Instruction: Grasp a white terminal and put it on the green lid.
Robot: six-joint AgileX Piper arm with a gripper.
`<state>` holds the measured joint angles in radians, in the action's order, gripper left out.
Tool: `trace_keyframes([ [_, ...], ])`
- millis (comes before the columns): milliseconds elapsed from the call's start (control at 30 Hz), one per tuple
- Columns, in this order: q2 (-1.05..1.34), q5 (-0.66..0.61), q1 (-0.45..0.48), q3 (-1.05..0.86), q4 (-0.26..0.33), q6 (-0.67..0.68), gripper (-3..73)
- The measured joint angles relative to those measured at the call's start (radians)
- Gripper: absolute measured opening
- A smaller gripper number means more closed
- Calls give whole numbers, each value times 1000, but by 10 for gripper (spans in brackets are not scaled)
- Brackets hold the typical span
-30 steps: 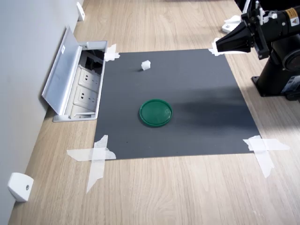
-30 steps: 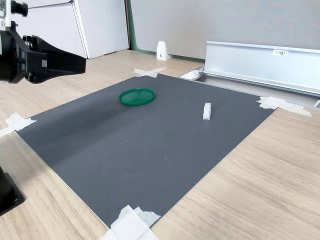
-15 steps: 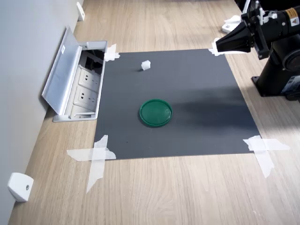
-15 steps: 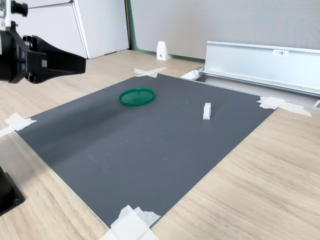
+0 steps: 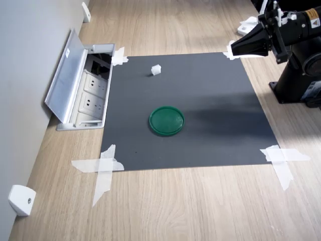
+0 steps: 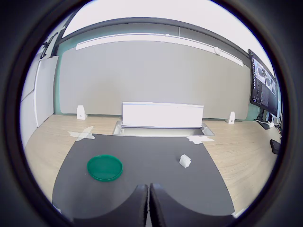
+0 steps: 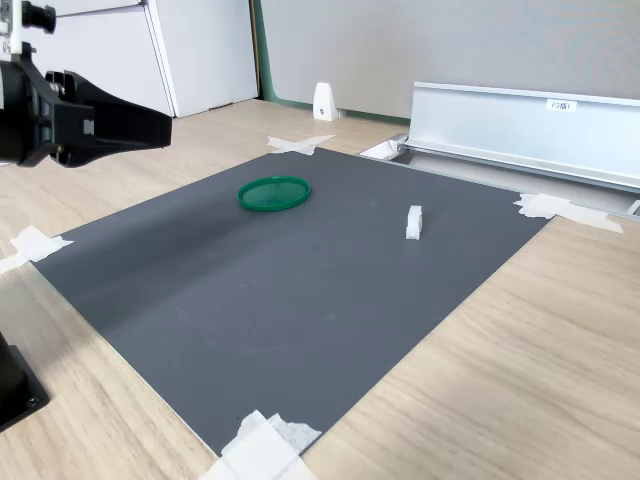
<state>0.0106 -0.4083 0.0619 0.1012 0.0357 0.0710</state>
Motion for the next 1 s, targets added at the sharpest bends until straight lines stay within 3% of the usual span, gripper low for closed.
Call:
trace_keyframes([
  [567, 0, 0, 0, 0, 9, 0, -9],
  [800, 0, -15, 0, 0, 53, -1, -9],
  [1000, 0, -33, 0, 0, 55, 0, -9],
])
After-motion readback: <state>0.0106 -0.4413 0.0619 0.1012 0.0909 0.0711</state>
